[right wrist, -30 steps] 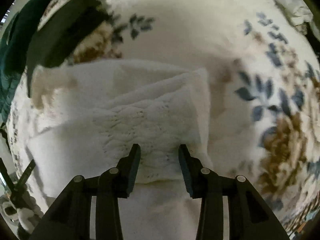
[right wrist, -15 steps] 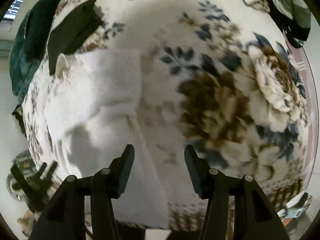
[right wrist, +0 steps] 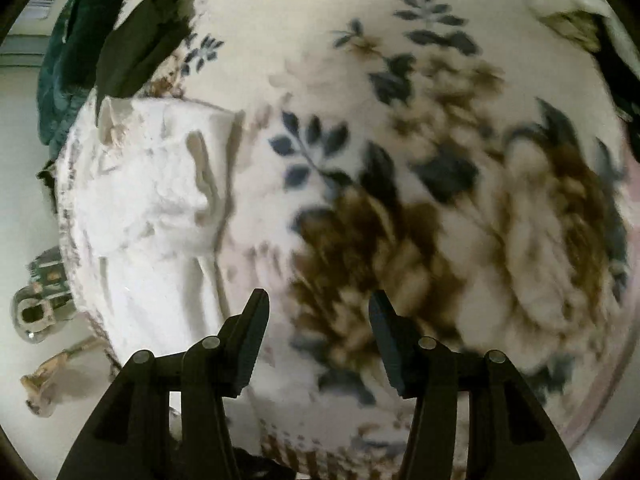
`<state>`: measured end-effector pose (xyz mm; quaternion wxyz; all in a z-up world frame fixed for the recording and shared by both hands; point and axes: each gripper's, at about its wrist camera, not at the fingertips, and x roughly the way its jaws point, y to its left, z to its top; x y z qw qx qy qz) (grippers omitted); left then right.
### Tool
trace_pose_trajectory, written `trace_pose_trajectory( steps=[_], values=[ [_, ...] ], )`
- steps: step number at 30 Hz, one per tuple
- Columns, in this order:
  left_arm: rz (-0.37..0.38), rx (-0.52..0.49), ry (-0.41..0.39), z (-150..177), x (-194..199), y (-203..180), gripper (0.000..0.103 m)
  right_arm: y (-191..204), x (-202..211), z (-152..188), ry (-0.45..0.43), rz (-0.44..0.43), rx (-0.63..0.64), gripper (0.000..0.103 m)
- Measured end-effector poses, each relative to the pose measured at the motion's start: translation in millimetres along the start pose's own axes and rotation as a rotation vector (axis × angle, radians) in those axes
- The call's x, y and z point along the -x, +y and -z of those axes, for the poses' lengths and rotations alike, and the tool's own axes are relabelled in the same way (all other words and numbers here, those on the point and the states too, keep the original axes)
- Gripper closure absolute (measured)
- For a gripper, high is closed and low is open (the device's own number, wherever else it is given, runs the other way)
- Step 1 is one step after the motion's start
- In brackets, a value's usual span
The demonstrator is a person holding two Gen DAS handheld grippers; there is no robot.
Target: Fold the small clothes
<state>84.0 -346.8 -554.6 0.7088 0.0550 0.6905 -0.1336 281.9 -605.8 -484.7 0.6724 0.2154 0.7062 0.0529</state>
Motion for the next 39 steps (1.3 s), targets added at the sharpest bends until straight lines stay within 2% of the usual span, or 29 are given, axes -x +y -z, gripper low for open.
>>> trace_pose_trajectory(
  steps=[1, 2, 4, 7, 12, 13, 15, 16, 17, 21, 22, 23, 24, 27, 31, 33, 34, 35, 39],
  values=[
    [-0.010, 0.025, -0.020, -2, 2, 6, 0.085, 2, -6, -12, 0.001, -0.029, 0.001, 0.049],
    [-0.009, 0.043, -0.031, -3, 5, 12, 0.093, 5, -12, -25, 0.004, -0.067, 0.004, 0.049],
    [0.027, 0.085, -0.065, -5, 16, 28, 0.095, 10, -26, -50, 0.004, -0.105, 0.005, 0.049],
    [0.042, 0.107, -0.099, -1, 33, 43, 0.095, 13, -56, -88, 0.019, -0.188, -0.048, 0.049],
    [0.084, 0.160, -0.147, 4, 65, 63, 0.095, 18, -98, -117, 0.067, -0.259, -0.135, 0.052],
    [0.096, 0.176, -0.152, 8, 68, 64, 0.095, 21, -102, -120, 0.070, -0.271, -0.140, 0.057],
    [0.120, 0.210, -0.171, 11, 79, 70, 0.096, 28, -105, -122, 0.070, -0.281, -0.139, 0.076],
    [0.124, 0.220, -0.180, 14, 83, 72, 0.096, 33, -104, -122, 0.062, -0.279, -0.137, 0.094],
    [0.135, 0.234, -0.191, 18, 86, 75, 0.096, 39, -102, -121, 0.053, -0.283, -0.123, 0.097],
    [0.160, 0.285, -0.222, 25, 93, 90, 0.096, 57, -98, -123, 0.045, -0.210, -0.103, 0.094],
    [0.162, 0.292, -0.226, 27, 94, 99, 0.096, 55, -102, -124, 0.060, -0.218, -0.133, 0.086],
    [0.162, 0.298, -0.227, 26, 96, 103, 0.096, 52, -105, -125, 0.066, -0.227, -0.159, 0.071],
    [0.159, 0.308, -0.233, 28, 97, 110, 0.096, 49, -108, -126, 0.066, -0.238, -0.180, 0.064],
    [0.162, 0.331, -0.248, 32, 100, 124, 0.096, 43, -115, -127, 0.060, -0.279, -0.251, 0.062],
    [0.174, 0.352, -0.266, 35, 101, 134, 0.096, 50, -124, -125, 0.073, -0.303, -0.240, 0.060],
    [0.183, 0.363, -0.269, 38, 103, 138, 0.096, 53, -128, -124, 0.078, -0.322, -0.251, 0.060],
    [0.189, 0.369, -0.270, 39, 103, 140, 0.096, 56, -128, -123, 0.071, -0.322, -0.253, 0.069],
    [0.193, 0.375, -0.274, 41, 104, 141, 0.096, 59, -127, -122, 0.066, -0.318, -0.246, 0.092],
    [0.211, 0.395, -0.291, 46, 116, 149, 0.096, 89, -102, -116, 0.008, -0.219, -0.171, 0.093]
  ],
)
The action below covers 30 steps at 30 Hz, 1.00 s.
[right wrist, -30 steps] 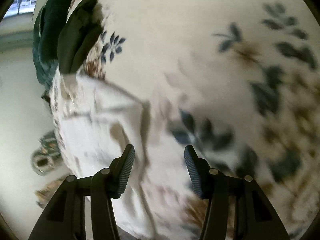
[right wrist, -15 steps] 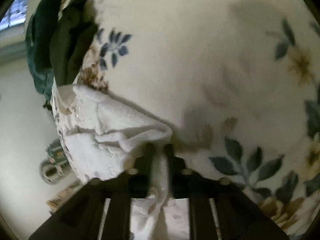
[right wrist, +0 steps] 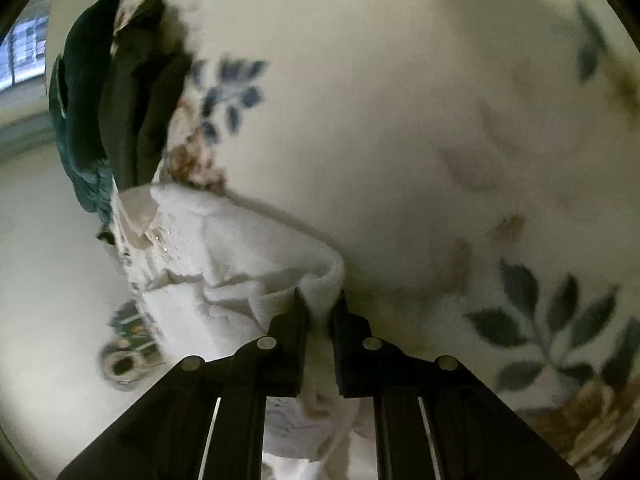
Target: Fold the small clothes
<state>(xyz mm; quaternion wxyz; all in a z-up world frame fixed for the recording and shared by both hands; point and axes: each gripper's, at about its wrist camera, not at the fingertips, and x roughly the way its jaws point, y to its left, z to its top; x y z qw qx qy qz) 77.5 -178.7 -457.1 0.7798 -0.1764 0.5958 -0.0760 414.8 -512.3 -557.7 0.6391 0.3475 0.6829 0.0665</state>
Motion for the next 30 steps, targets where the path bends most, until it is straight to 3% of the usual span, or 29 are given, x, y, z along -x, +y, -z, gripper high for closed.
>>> trace_pose_trajectory(
  steps=[7, 11, 15, 21, 27, 30],
  values=[
    [0.065, 0.139, -0.048, -14, 42, 48, 0.096, 124, 41, 24, -0.067, 0.124, 0.212, 0.094],
    [0.088, 0.239, -0.084, -26, 64, 95, 0.096, 218, 33, 36, -0.064, 0.159, 0.318, 0.094],
    [0.123, 0.365, -0.107, -33, 74, 157, 0.096, 302, -9, 50, -0.051, 0.211, 0.425, 0.094],
    [0.158, 0.480, -0.102, -39, 65, 242, 0.096, 410, -124, 67, -0.023, 0.348, 0.524, 0.094],
    [0.196, 0.529, -0.043, -46, 43, 302, 0.096, 451, -228, 78, -0.002, 0.489, 0.569, 0.094],
    [0.208, 0.561, 0.018, -47, 29, 332, 0.093, 448, -257, 77, 0.035, 0.453, 0.515, 0.091]
  ],
)
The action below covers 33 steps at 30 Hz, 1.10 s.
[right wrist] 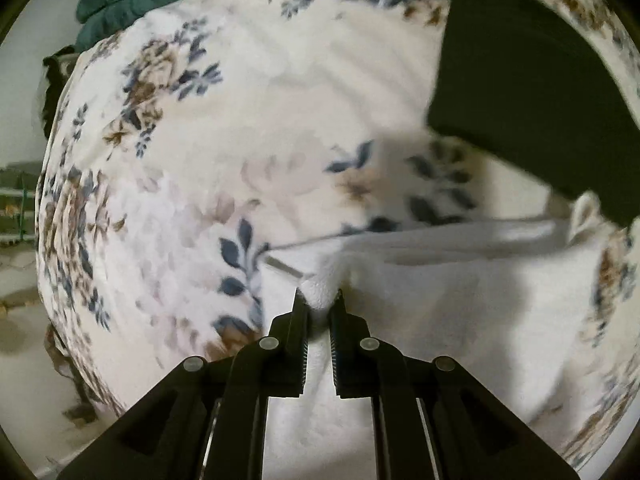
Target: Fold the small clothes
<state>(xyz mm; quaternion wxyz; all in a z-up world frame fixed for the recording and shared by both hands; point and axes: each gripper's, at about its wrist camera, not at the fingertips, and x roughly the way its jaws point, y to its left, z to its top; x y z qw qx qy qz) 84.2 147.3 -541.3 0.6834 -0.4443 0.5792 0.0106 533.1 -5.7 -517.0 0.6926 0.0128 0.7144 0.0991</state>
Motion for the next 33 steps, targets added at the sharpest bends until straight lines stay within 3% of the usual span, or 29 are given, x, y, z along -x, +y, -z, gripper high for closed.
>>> trace_pose_trajectory(
  steps=[3, 5, 7, 10, 14, 18, 21, 22, 23, 24, 27, 30, 31, 32, 33],
  values=[
    [0.003, -0.027, 0.016, -4, 6, 9, 0.077, -2, -5, 16, 0.044, -0.085, -0.007, 0.077],
    [0.000, -0.065, 0.016, -4, 13, 10, 0.054, -11, 9, 47, 0.056, -0.145, 0.002, 0.063],
    [-0.009, -0.095, 0.034, -4, 13, 7, 0.053, -28, 30, 89, 0.033, -0.152, 0.009, 0.056],
    [-0.010, -0.138, 0.067, -4, 9, -3, 0.053, -65, 51, 174, 0.027, -0.112, -0.013, 0.056],
    [-0.031, -0.204, 0.100, 0, -6, -22, 0.053, -126, 30, 297, 0.127, -0.105, -0.178, 0.056],
    [-0.073, -0.238, 0.114, 7, -21, -31, 0.053, -180, -29, 400, 0.244, -0.228, -0.470, 0.056],
    [-0.109, -0.257, 0.112, 12, -30, -35, 0.053, -206, -64, 447, 0.209, -0.425, -0.689, 0.056],
    [-0.127, -0.272, 0.115, 14, -32, -36, 0.053, -211, -68, 454, 0.175, -0.455, -0.728, 0.064],
    [-0.137, -0.281, 0.115, 14, -33, -37, 0.053, -215, -70, 462, 0.144, -0.472, -0.764, 0.093],
    [-0.152, -0.296, 0.116, 14, -35, -39, 0.053, -217, -72, 470, 0.127, -0.485, -0.794, 0.099],
    [-0.179, -0.332, 0.124, 15, -37, -44, 0.053, -215, -58, 496, 0.070, -0.452, -0.815, 0.100],
    [-0.180, -0.354, 0.126, 16, -37, -46, 0.055, -209, -45, 522, 0.072, -0.390, -0.792, 0.101],
    [-0.197, -0.362, 0.111, 15, -39, -50, 0.068, -206, -40, 532, 0.075, -0.356, -0.771, 0.101],
    [-0.192, -0.361, 0.111, 15, -38, -50, 0.096, -201, -38, 539, 0.077, -0.331, -0.753, 0.101],
    [-0.187, -0.356, 0.108, 14, -36, -49, 0.097, -195, -36, 548, 0.081, -0.311, -0.725, 0.101]
  ],
)
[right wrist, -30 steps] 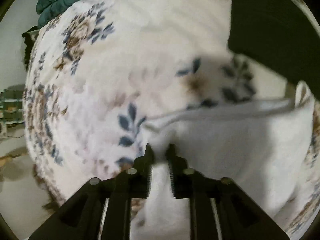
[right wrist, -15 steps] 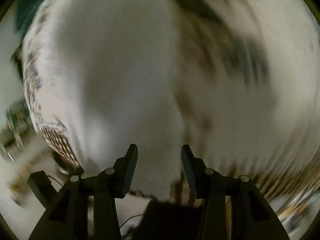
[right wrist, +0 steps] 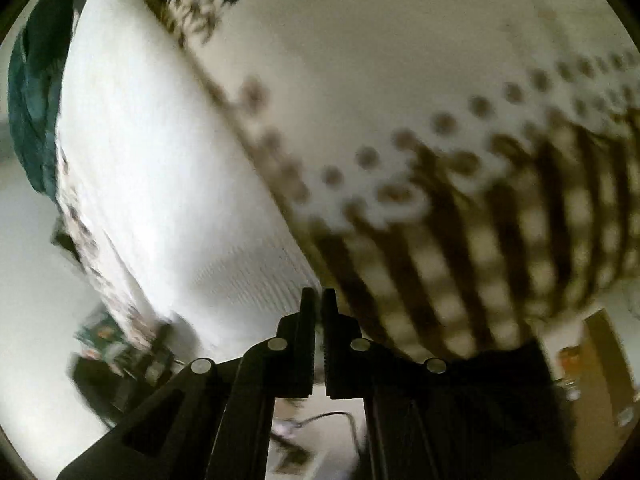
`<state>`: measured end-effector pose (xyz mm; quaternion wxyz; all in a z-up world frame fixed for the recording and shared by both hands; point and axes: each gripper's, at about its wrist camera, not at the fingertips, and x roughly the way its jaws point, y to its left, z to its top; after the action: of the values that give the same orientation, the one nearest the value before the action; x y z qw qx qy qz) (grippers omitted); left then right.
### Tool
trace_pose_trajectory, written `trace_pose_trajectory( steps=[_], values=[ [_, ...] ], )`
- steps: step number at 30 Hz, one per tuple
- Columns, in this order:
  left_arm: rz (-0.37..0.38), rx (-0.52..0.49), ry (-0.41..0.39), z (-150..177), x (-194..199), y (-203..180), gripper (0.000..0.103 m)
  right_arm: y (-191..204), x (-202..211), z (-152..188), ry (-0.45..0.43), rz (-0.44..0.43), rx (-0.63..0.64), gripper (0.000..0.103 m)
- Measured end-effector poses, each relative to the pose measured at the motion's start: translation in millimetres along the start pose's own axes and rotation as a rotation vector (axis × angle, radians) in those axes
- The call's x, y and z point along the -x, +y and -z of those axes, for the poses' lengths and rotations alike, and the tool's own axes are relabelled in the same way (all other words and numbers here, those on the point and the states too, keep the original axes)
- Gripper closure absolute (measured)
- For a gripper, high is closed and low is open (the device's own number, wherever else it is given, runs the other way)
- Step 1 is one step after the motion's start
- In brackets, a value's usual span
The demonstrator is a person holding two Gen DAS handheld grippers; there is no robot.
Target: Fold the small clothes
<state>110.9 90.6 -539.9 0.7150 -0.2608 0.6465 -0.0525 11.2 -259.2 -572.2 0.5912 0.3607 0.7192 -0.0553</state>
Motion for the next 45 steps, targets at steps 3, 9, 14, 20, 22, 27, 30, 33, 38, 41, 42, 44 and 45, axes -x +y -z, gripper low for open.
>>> trace_pose_trajectory(
  steps=[3, 9, 14, 20, 22, 27, 30, 33, 38, 41, 42, 44, 45],
  values=[
    [0.020, 0.025, -0.047, 3, 14, 3, 0.098, 7, 3, 19, -0.005, 0.031, 0.067, 0.101],
    [0.170, 0.161, -0.116, 2, 52, 24, 0.098, 41, 3, 37, 0.003, 0.094, 0.207, 0.102],
    [0.023, 0.117, -0.084, -7, 23, 47, 0.099, 52, -26, 51, 0.050, 0.150, 0.259, 0.102],
    [0.024, 0.055, -0.018, -8, 5, 54, 0.093, 84, -75, 66, 0.088, 0.158, 0.348, 0.101],
    [0.032, 0.067, -0.013, -8, 9, 53, 0.075, 86, -82, 58, 0.130, 0.142, 0.327, 0.100],
    [0.059, 0.082, -0.063, -8, 36, 46, 0.058, 72, -63, 54, 0.221, -0.041, 0.265, 0.052],
    [0.083, 0.066, -0.113, -21, 59, 23, 0.052, 74, -33, 51, 0.170, -0.031, 0.277, 0.046],
    [0.134, 0.029, -0.191, -59, 76, -12, 0.040, 85, -1, 27, 0.112, -0.058, 0.272, 0.046],
    [0.185, -0.022, -0.255, -161, 57, -64, 0.039, 142, 46, -49, -0.067, -0.079, 0.303, 0.046],
    [0.212, -0.044, -0.257, -225, 27, -81, 0.039, 172, 71, -120, -0.169, -0.080, 0.297, 0.046],
    [0.216, -0.056, -0.241, -252, 9, -90, 0.039, 176, 75, -146, -0.194, -0.082, 0.287, 0.046],
    [0.208, -0.086, -0.195, -288, -22, -102, 0.039, 193, 84, -189, -0.239, -0.088, 0.259, 0.046],
    [0.210, -0.098, -0.176, -298, -31, -108, 0.039, 199, 84, -211, -0.255, -0.092, 0.245, 0.046]
  ],
)
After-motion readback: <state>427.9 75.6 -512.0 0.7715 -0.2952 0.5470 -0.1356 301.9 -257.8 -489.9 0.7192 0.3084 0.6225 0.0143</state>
